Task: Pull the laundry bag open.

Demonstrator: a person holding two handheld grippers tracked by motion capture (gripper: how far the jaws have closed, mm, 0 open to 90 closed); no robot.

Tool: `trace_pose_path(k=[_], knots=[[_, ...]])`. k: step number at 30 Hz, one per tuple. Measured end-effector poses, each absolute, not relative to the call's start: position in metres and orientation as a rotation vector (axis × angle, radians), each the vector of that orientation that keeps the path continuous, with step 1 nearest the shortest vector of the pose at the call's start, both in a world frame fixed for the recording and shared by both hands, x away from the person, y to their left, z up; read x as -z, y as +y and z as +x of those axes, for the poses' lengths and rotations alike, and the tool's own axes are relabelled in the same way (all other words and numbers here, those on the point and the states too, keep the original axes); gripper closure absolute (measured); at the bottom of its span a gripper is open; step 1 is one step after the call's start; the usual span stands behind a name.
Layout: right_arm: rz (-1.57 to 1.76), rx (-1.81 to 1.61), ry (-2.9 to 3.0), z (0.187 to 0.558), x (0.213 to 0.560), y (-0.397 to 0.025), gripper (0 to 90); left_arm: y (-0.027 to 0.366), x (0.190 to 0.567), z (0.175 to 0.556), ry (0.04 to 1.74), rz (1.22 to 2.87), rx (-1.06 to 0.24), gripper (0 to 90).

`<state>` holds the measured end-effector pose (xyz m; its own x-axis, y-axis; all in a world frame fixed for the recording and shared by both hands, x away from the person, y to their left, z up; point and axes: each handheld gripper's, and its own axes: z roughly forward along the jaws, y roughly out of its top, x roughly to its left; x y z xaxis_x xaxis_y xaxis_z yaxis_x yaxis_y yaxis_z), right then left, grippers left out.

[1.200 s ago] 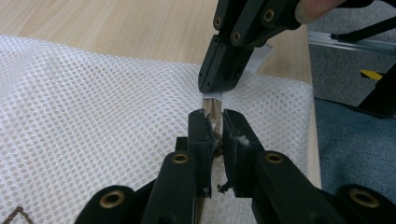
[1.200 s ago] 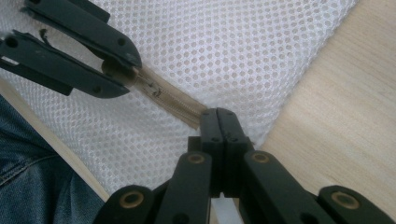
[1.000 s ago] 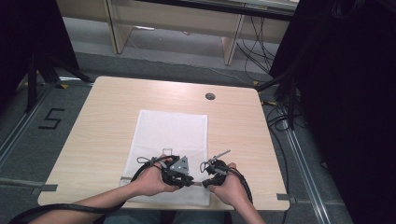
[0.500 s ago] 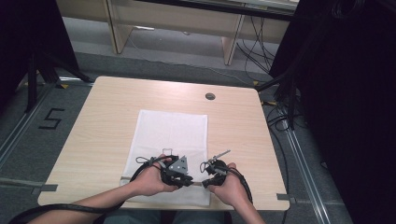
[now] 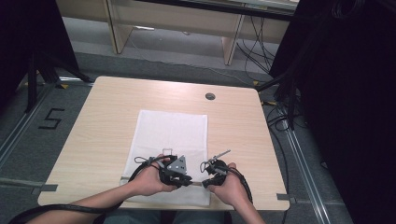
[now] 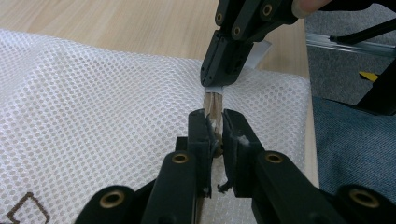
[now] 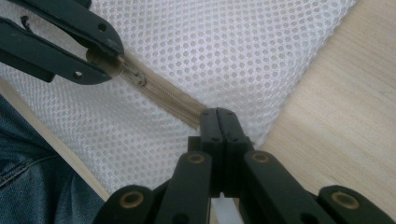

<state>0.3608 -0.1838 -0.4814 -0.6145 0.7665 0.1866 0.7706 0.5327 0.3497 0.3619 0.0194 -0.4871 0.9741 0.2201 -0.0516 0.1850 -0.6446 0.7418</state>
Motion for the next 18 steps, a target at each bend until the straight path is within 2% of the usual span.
trace_pose_path(k=[18], knots=[[-1.382, 0.623, -2.737, 0.3609, 0.4813, -0.1836, 90.0, 0.0266, 0.4841, 0.3621, 0.287, 2.281, -0.054, 81.8]])
